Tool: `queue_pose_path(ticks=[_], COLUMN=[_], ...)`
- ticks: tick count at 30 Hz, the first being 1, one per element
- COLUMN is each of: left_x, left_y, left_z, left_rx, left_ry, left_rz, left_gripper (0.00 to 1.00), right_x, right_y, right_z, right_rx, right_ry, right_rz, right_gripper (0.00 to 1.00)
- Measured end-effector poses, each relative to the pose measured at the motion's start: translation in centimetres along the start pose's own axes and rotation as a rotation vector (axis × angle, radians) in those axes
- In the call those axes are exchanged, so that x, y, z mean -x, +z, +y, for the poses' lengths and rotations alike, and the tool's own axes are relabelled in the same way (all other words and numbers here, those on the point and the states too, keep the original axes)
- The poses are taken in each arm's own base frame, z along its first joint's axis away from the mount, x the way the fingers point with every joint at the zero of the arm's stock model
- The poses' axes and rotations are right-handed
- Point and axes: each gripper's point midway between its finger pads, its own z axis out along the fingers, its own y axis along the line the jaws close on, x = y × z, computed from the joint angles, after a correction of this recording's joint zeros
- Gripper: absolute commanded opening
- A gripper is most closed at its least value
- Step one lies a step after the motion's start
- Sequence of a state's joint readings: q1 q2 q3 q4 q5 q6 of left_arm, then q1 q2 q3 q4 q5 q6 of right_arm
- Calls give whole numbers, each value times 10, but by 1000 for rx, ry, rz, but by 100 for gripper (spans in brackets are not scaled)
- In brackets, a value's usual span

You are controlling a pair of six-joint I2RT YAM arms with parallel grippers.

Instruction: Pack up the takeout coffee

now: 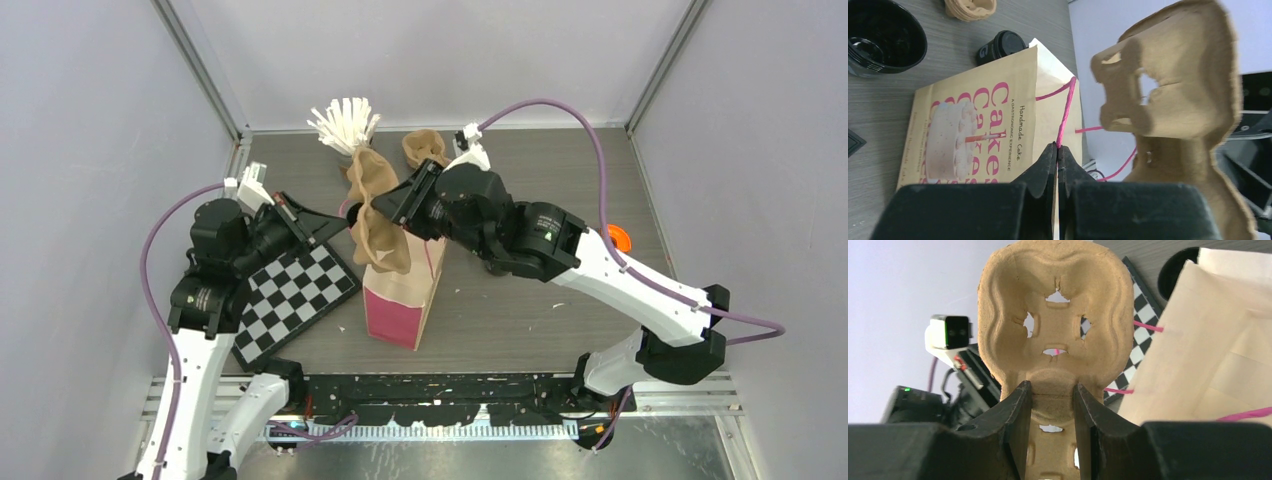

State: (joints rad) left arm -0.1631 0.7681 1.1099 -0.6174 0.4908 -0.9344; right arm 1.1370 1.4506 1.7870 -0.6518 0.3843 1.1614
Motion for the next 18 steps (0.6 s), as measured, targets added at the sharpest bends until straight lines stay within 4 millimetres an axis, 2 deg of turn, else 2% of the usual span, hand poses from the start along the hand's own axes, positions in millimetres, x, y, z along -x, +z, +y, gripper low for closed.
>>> queue_pose_path(ticks=[5,9,13,18], left_x=[-8,-18,-20,-25], left_y=[-12,-19,-22,-22], left_z=[-4,0,-1,3], left_rx=[-26,-37,-44,-43], left_ry=[-44,-91,-108,-137], left_rz=[-16,-17,-21,-10], left_gripper=[0,0,0,0], right_x=[-17,-27,-24,-16], right_y=[-4,-6,-10,-14], right_z=[-19,-50,-74,-87], right_rx=[-80,-186,-274,-333], right_ry=[-76,-144,-197,-257], right_rz=[-10,-9,-29,-59], right_gripper=[34,33,33,33])
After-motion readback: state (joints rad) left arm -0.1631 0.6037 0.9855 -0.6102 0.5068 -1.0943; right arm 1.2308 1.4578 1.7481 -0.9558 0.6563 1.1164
